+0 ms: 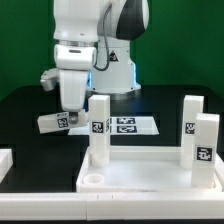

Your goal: Assemble desk

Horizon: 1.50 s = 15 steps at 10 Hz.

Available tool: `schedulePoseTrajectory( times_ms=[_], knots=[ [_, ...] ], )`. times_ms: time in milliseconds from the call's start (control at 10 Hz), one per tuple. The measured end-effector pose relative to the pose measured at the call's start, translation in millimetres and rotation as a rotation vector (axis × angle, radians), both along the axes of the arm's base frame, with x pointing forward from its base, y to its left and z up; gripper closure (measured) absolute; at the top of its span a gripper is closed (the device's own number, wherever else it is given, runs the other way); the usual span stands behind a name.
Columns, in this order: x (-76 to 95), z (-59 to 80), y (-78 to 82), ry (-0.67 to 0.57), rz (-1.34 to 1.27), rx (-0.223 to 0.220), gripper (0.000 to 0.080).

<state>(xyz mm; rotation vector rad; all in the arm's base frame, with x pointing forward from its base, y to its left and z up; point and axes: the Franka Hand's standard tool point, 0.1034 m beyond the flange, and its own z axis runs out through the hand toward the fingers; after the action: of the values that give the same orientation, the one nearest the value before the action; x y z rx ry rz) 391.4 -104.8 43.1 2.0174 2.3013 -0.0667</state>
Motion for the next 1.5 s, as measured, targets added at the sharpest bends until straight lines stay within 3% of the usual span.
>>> schedulePoseTrajectory(
  times_ms=[100,400,800,1200,1400,1500],
  knots=[
    [-2.7,5.7,-13.7,-0.007,-0.026,0.002,0.0515],
    [-5.0,2.7,-15.3,0.02,0.154,-0.022,0.0515],
    [-11.5,-22.6,12.6,0.135,0.507,-0.018,0.0515],
    [-9.1,-25.2,5.3,0.163,0.576,-0.025,0.0515],
    [-8.8,-23.9,3.4,0.159,0.533,-0.028,0.0266],
    [-4.3,-14.0,-0.9,0.143,0.472,-0.036,0.0176]
  ],
)
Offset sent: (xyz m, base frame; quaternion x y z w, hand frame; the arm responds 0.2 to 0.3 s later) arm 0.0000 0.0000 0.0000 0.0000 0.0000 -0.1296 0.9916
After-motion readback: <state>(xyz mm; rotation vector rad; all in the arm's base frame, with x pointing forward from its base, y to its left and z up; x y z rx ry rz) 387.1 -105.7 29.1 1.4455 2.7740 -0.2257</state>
